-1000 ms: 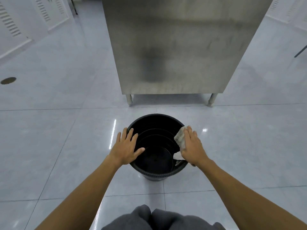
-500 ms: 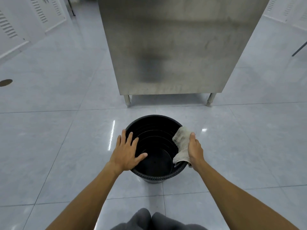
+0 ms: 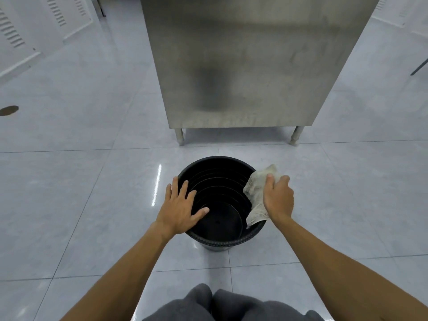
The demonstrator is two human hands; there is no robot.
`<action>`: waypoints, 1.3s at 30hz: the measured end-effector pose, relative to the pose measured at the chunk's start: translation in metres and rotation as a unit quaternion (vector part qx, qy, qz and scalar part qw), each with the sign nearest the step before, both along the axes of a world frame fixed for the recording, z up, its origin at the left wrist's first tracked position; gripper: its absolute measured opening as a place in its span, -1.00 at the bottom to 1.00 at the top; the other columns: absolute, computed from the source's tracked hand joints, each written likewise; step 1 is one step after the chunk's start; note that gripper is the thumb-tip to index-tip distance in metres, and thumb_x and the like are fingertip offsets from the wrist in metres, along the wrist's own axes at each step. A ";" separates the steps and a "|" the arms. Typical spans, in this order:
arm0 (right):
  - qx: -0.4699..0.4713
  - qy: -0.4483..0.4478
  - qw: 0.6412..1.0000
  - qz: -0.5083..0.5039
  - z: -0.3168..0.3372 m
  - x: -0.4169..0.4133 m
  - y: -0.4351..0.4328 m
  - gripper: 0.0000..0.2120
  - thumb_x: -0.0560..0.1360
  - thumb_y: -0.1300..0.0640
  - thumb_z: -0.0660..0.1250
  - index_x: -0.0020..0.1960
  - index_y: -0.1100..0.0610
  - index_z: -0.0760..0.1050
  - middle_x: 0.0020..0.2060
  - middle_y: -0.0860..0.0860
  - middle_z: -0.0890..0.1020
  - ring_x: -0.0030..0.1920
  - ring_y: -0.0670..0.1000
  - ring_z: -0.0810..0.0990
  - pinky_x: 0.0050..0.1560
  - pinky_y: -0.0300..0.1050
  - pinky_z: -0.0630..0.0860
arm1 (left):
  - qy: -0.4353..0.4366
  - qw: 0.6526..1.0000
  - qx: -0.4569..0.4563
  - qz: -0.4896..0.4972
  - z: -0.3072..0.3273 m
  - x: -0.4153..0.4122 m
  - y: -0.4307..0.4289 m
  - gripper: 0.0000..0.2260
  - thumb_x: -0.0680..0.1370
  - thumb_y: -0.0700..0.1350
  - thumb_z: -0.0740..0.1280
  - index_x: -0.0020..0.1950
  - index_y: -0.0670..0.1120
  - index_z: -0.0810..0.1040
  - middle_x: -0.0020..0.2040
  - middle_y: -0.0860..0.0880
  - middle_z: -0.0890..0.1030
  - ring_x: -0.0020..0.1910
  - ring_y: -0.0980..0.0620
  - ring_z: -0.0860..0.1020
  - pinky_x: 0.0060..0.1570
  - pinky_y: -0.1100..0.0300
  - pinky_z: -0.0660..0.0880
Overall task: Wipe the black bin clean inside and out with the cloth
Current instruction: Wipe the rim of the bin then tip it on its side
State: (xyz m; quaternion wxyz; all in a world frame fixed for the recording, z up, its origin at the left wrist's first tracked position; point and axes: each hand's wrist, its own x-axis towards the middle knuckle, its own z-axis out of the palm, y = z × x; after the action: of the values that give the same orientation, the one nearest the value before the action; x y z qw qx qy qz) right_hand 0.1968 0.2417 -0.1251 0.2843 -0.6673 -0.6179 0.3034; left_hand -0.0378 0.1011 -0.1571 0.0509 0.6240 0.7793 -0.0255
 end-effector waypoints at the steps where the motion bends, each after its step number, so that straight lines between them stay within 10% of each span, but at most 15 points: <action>1: 0.021 -0.012 0.999 0.028 0.005 -0.003 -0.001 -0.67 0.73 -0.08 0.08 0.09 0.21 0.31 -0.23 0.06 0.54 -0.19 0.16 0.54 -0.25 0.01 0.38 | -0.001 1.000 -0.001 -0.003 0.000 0.001 -0.001 -0.02 0.43 0.51 -0.35 0.53 -0.10 0.31 0.60 -0.24 0.12 0.59 -0.32 -0.14 0.52 -0.22 -0.15; 9: 0.102 0.016 0.990 0.093 0.057 -0.013 -0.012 -0.68 0.72 -0.08 0.11 -0.02 0.17 0.28 -0.32 0.05 0.51 -0.35 0.04 0.47 -0.40 -0.05 0.29 | -0.069 0.992 -0.010 -0.104 0.016 0.038 -0.031 -0.23 0.56 0.46 -0.08 0.48 -0.06 0.43 0.54 -0.11 0.32 0.59 -0.18 0.08 0.57 -0.08 -0.04; 13: 0.111 0.021 0.990 0.087 0.079 0.004 -0.018 -0.68 0.72 -0.07 0.11 -0.02 0.18 0.27 -0.30 0.07 0.51 -0.33 0.08 0.48 -0.39 -0.04 0.29 | -0.075 0.987 -0.050 -0.136 0.027 0.061 -0.045 -0.24 0.48 0.51 -0.09 0.14 -0.03 0.60 -0.05 -0.01 0.65 -0.08 0.04 0.60 -0.03 0.20 0.52; 22: 0.131 0.027 0.991 0.032 0.105 0.065 -0.024 -0.69 0.72 -0.06 0.12 0.01 0.19 0.31 -0.29 0.03 0.51 -0.32 0.02 0.48 -0.39 -0.08 0.30 | -0.018 0.988 0.043 -0.145 0.039 0.084 -0.032 -0.30 0.54 0.37 -0.25 -0.04 -0.05 0.53 -0.17 0.00 0.63 -0.24 0.02 0.63 -0.18 0.14 0.59; 39: 0.020 -0.057 0.996 0.065 0.002 0.102 -0.058 -0.70 0.72 -0.10 0.10 0.09 0.15 0.34 -0.28 0.01 0.54 -0.30 0.00 0.54 -0.35 -0.05 0.39 | -0.376 0.875 0.253 0.172 0.050 0.105 -0.018 -0.48 0.69 0.03 0.17 -0.47 -0.07 0.29 -0.55 0.07 0.32 -0.57 0.15 0.30 -0.52 0.30 0.23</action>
State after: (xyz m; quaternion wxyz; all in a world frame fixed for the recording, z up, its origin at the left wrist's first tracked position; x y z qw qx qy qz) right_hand 0.2986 0.1840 -0.1229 0.2420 -0.6360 -0.6811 0.2703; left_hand 0.0670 0.0836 -0.1070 0.1839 0.4343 0.7765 0.4178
